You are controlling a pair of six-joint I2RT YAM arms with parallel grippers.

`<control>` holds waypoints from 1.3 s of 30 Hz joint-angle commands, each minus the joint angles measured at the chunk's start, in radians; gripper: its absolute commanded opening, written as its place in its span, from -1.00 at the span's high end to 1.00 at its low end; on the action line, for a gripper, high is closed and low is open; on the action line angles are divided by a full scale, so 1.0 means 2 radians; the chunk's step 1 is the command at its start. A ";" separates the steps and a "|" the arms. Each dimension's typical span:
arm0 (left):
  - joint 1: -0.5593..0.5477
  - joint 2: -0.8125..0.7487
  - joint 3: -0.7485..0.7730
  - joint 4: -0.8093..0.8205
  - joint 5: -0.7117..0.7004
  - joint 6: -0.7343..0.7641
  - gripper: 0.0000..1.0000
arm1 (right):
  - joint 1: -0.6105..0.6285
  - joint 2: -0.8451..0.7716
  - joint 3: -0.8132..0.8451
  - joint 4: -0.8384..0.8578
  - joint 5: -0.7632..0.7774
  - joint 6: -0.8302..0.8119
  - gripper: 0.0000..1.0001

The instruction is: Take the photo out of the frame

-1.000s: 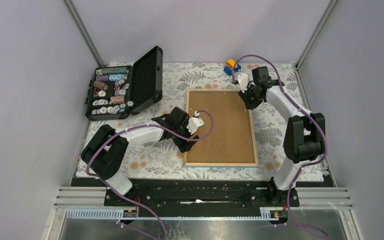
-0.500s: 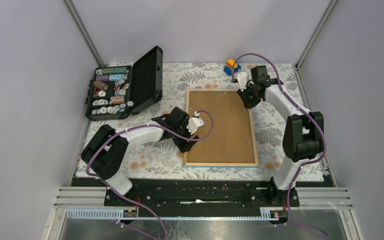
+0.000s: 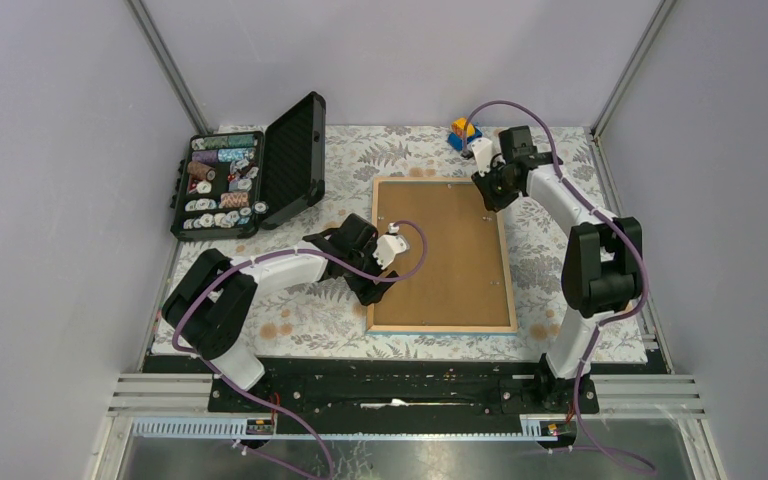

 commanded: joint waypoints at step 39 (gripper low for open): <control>0.039 -0.018 0.046 0.042 -0.041 -0.044 -0.90 | 0.026 0.111 0.135 0.114 0.002 0.163 1.00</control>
